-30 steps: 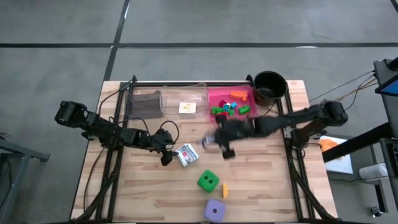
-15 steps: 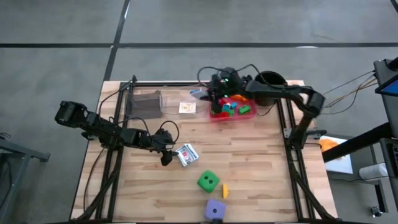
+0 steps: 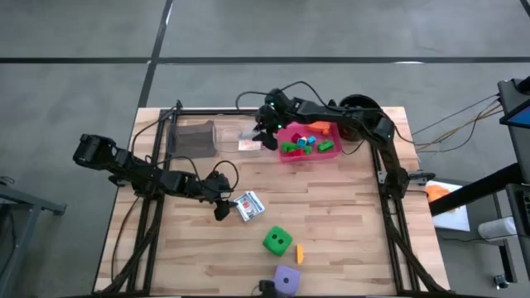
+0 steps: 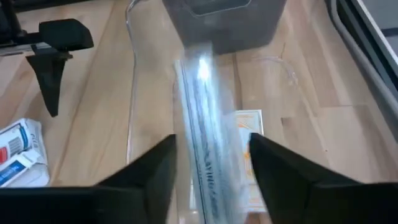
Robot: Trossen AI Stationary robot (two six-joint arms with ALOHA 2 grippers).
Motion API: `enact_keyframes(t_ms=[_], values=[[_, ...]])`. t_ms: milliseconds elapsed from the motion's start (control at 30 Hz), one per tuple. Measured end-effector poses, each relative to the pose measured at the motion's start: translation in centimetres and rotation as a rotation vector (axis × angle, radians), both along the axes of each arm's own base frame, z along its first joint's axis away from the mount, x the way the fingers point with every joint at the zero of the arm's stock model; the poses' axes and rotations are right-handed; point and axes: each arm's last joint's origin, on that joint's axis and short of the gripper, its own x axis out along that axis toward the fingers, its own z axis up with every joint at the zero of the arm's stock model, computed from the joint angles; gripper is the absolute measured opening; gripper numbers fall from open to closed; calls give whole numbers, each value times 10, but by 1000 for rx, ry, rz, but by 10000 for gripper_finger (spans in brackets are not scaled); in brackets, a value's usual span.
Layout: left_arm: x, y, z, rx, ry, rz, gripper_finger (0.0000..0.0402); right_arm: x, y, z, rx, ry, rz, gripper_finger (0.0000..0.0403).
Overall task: Pick & Place Toys
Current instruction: Put the blue game card into the transparent bin, then put the white game card into the transparent bin
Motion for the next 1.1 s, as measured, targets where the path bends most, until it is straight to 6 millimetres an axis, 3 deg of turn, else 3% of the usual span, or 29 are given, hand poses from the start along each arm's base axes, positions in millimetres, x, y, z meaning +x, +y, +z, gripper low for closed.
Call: enact_keyframes(t_ms=[167, 367, 500, 667, 767, 867, 967, 1100], values=[[0, 0, 0, 0, 0, 0, 300, -1, 3, 4, 4, 7, 7, 270], [0, 0, 0, 0, 0, 0, 300, -3, 16, 39, -57, -80, 40, 284], [0, 0, 0, 0, 0, 0, 300, 0, 39, 63, -108, -206, 110, 285], [0, 0, 0, 0, 0, 0, 300, -4, 77, 83, -197, -516, 178, 285], [0, -1, 0, -21, 7, -23, 300, -20, 102, 80, -210, -671, 201, 285], [-3, -7, 3, -142, 24, -246, 300, -45, 128, 79, -223, -771, 217, 285], [-5, -12, 4, -224, 31, -420, 300, -72, 150, 75, -230, -766, 194, 286], [-5, -13, 5, -250, 25, -462, 300, -107, 173, 68, -238, -721, 164, 286]])
